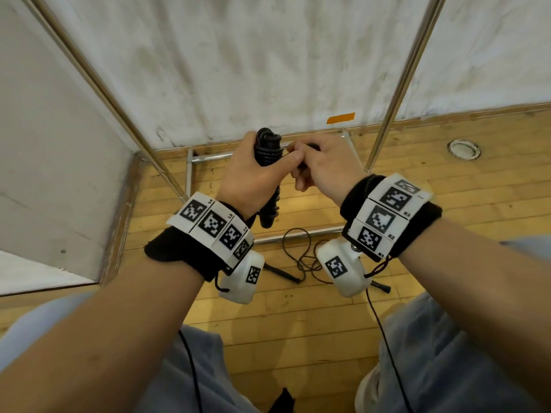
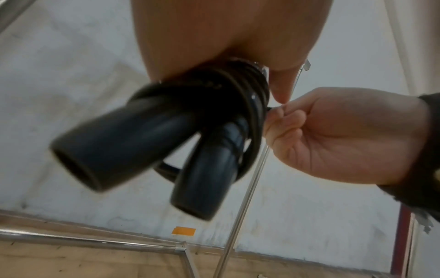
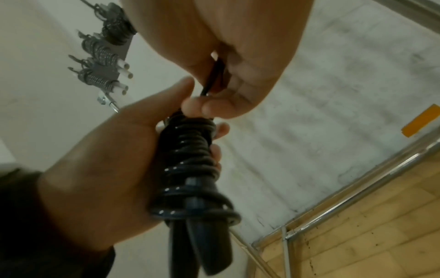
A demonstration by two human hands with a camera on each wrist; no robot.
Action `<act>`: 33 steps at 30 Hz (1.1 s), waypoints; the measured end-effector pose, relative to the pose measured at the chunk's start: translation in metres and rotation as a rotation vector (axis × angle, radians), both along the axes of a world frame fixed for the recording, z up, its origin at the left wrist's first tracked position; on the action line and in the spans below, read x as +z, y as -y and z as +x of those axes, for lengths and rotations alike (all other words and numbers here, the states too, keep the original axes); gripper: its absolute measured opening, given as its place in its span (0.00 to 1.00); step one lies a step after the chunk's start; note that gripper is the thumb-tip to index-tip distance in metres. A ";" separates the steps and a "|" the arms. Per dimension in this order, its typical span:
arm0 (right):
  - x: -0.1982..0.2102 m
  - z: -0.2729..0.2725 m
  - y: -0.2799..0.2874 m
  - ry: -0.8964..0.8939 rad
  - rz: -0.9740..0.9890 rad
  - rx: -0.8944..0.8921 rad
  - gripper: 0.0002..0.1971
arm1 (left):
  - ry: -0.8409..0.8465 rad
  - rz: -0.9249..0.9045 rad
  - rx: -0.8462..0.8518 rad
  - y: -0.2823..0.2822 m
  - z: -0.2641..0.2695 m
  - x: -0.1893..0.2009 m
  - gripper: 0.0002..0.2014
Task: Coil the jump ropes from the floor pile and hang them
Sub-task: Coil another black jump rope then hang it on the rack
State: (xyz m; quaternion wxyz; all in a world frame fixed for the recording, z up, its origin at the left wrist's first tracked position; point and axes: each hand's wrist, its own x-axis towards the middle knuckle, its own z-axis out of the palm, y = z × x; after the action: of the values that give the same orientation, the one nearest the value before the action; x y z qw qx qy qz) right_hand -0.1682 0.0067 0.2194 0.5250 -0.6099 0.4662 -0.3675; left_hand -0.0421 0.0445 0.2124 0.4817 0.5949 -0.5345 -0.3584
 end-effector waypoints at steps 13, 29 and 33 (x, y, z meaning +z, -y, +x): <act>-0.005 -0.016 0.019 -0.198 -0.115 -0.125 0.10 | 0.021 0.066 -0.062 0.002 0.004 -0.002 0.08; 0.006 -0.012 -0.001 0.221 -0.006 0.008 0.04 | -0.030 -0.008 0.019 0.001 -0.004 0.007 0.08; 0.003 -0.015 0.005 0.118 -0.029 -0.041 0.15 | -0.059 0.025 -0.049 0.000 -0.008 0.009 0.09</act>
State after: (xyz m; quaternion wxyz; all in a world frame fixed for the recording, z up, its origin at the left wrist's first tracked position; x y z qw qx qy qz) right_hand -0.1830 0.0017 0.2220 0.5353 -0.5851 0.4414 -0.4200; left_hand -0.0498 0.0447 0.2209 0.4808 0.5770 -0.5297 -0.3941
